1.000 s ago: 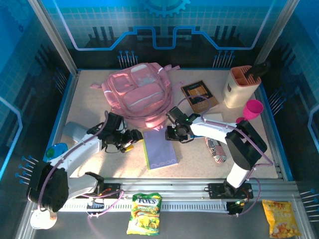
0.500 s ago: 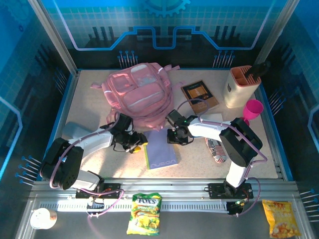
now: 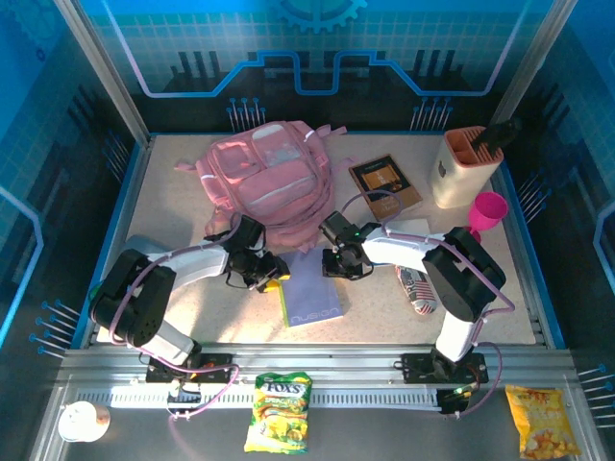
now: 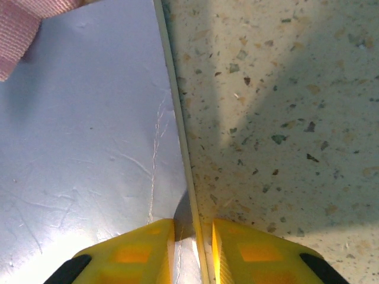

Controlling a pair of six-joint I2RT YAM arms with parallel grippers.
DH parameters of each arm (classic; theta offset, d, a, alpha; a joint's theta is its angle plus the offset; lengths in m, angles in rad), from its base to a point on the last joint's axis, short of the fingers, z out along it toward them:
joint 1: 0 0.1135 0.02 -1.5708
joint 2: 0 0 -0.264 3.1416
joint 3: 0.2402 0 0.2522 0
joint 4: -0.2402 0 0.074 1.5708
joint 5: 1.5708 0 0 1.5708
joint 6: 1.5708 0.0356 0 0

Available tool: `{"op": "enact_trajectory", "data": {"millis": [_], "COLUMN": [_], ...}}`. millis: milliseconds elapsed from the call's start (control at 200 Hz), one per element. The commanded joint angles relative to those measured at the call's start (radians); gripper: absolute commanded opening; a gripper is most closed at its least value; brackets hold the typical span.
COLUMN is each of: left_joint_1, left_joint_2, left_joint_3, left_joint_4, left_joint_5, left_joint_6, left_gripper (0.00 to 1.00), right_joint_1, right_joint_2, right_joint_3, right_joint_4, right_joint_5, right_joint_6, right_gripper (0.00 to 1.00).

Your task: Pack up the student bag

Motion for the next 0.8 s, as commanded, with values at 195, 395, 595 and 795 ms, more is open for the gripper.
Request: {"op": "enact_trajectory", "data": {"millis": [195, 395, 595, 795], "left_joint_1": [-0.006, -0.007, -0.007, -0.009], "left_joint_2": [0.008, 0.003, 0.058, 0.051], "left_joint_3": [0.019, 0.023, 0.028, 0.019], "left_joint_4": [-0.072, -0.074, 0.012, 0.1], "left_joint_5": [-0.07, -0.08, 0.023, 0.098], "left_joint_6": [0.023, 0.035, 0.054, 0.068], "left_gripper": [0.43, 0.39, 0.35, 0.3], "right_joint_1": [-0.004, -0.009, -0.009, -0.01], "right_joint_2": [0.088, 0.099, 0.105, 0.105], "right_joint_3": [0.014, 0.02, 0.025, 0.023], "right_joint_4": [-0.029, -0.042, -0.045, -0.05], "right_joint_5": [-0.032, -0.027, -0.031, -0.04], "right_joint_6": [-0.002, 0.005, 0.008, 0.017], "right_gripper": [0.25, 0.24, 0.23, 0.23]}}
